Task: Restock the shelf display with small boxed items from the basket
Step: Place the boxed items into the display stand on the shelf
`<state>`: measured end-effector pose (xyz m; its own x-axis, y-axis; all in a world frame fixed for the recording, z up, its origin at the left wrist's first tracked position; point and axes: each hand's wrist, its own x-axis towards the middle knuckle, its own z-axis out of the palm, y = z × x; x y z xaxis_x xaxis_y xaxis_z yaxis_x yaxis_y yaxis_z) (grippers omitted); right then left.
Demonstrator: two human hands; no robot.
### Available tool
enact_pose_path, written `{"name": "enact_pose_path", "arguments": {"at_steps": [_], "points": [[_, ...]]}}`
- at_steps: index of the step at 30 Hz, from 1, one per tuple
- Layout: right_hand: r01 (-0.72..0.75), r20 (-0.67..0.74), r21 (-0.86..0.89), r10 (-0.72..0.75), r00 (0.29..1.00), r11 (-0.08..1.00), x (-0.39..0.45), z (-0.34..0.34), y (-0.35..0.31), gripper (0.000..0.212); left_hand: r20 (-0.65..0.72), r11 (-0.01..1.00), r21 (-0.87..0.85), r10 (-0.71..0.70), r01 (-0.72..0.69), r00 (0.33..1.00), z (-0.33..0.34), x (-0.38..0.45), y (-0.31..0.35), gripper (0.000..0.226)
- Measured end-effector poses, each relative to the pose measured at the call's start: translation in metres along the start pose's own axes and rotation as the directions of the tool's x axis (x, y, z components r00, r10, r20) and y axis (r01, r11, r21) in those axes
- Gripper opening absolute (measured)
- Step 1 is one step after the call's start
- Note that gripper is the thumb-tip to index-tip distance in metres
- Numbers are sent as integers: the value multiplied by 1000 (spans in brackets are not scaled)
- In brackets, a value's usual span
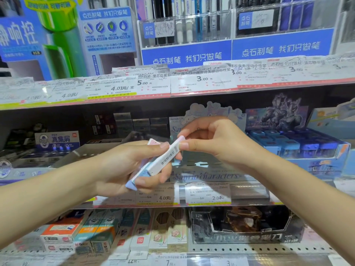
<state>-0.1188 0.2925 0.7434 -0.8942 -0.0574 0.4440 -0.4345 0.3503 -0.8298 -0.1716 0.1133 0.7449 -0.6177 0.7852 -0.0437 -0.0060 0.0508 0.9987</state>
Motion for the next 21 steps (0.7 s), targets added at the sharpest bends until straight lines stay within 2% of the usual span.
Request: {"name": "enact_pose_path", "arguments": {"at_steps": [5,7,9,11,14,15,16,18,20,21], "points": [[-84,42,15,84,996,996,1,4,0,3,105,987,156,31,-47,994,-6,-1,-4,22],[-122,27,37,122,992,992,2,6,1,11,88,959,266,81,-101,993,-5,0,-6,19],[-125,26,44,123,992,991,3,8,2,14,47,947,291,130,-138,990,-5,3,-9,36],[-112,29,58,110,993,992,4,9,3,12,43,930,323,172,-176,984,-5,4,-10,37],[-62,-52,53,65,997,997,8,3,5,15,60,824,501,271,-264,961,-8,5,-8,32],[-38,-88,43,42,995,998,9,1,5,16,54,749,594,328,-295,943,-10,5,-8,29],[-7,-122,18,9,992,1000,10,-2,5,17,67,625,707,406,-330,911,-14,4,-8,24],[58,-170,-91,-72,983,994,12,-7,6,19,194,260,893,514,-367,835,-24,1,-10,17],[104,-176,-220,-145,974,970,13,-8,6,19,308,-92,949,459,-300,833,-31,-1,-12,29],[119,-172,-270,-169,970,956,13,-7,6,18,335,-202,941,423,-273,842,-34,-1,-14,38]]}}
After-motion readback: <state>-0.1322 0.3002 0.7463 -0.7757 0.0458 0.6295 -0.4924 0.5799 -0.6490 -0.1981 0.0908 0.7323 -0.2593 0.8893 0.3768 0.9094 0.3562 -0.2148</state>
